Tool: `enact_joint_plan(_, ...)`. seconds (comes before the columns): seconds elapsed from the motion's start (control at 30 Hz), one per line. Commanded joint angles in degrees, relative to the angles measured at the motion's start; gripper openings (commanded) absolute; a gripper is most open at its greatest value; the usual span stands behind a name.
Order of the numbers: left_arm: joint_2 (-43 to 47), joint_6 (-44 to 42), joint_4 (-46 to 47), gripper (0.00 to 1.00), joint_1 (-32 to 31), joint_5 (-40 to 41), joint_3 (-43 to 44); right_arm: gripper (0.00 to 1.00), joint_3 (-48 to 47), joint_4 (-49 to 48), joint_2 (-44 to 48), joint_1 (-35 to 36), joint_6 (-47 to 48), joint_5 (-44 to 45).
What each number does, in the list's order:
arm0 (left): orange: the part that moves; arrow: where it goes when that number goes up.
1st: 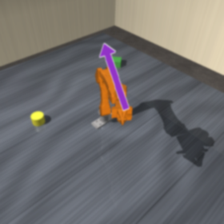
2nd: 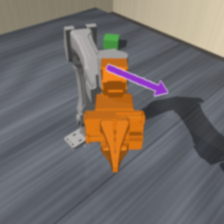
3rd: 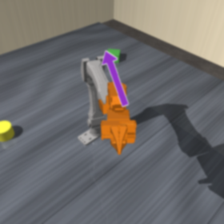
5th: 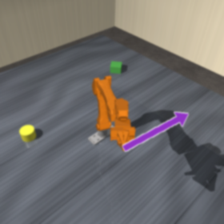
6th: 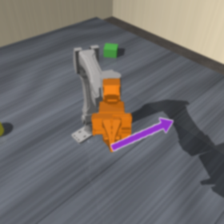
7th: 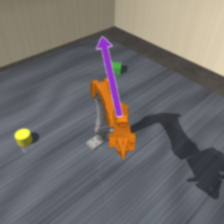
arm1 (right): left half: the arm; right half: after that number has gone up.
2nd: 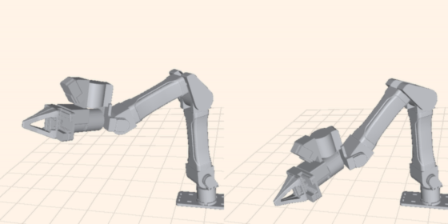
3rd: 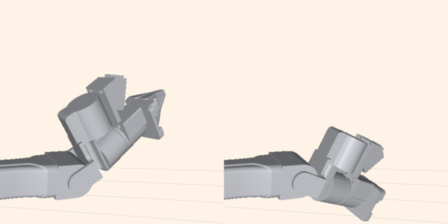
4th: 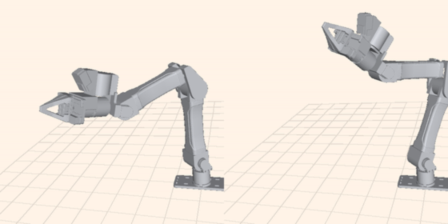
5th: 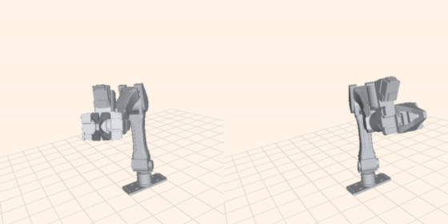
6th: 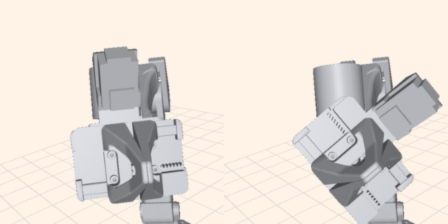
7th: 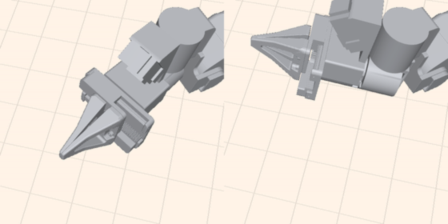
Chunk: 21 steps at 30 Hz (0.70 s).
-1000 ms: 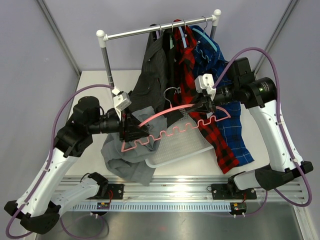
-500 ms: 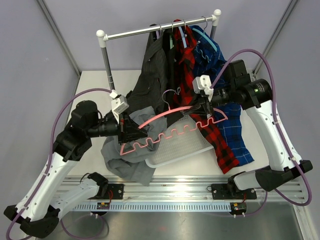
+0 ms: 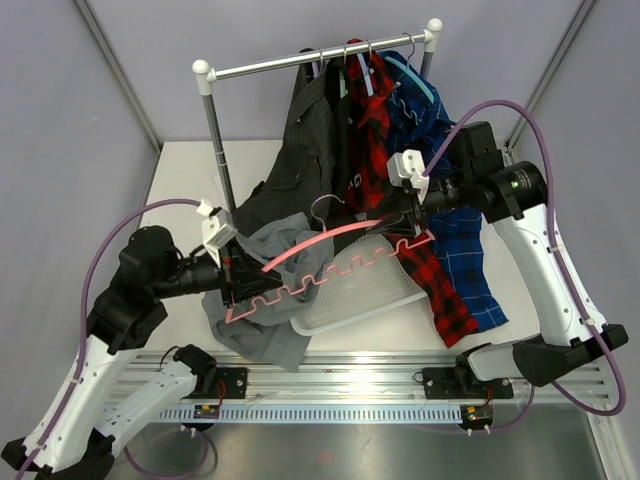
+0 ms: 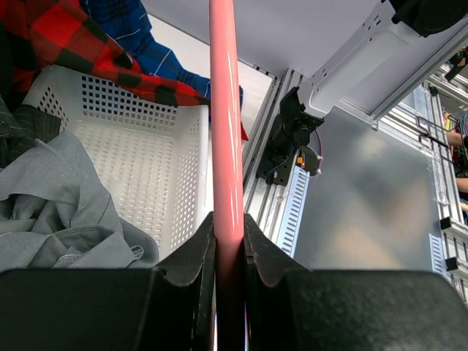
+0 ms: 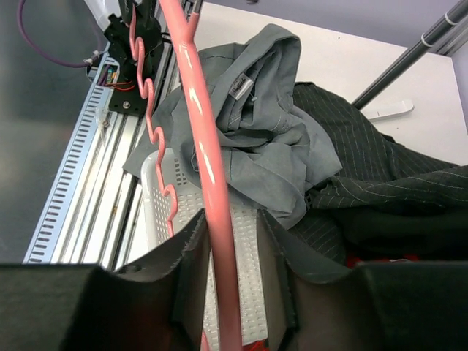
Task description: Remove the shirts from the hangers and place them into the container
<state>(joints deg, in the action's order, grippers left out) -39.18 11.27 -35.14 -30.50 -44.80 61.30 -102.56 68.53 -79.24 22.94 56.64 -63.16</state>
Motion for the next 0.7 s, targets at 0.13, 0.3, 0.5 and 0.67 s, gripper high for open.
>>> enact_joint_plan(0.13, 4.4, 3.2, -0.8, 0.00, 0.0, 5.5, 0.1, 0.59, -1.8, -2.3, 1.9, -0.6, -3.7, -0.3)
enact_joint_plan(0.3, 7.9, 2.4, -5.5, 0.00, 0.0, 10.0, 2.8, 0.70, -7.6, -1.5, 2.6, -1.6, -8.6, 1.5)
enact_joint_plan(0.5, 9.4, 1.1, -9.9, 0.00, 0.0, 15.4, 8.6, 0.72, -8.8, -2.4, 4.1, -4.2, -12.0, 3.2)
enact_joint_plan(0.67, 9.3, -0.2, -13.6, 0.00, 0.0, 21.9, 15.9, 0.72, -6.0, -6.2, 5.9, -8.0, -15.9, 6.9)
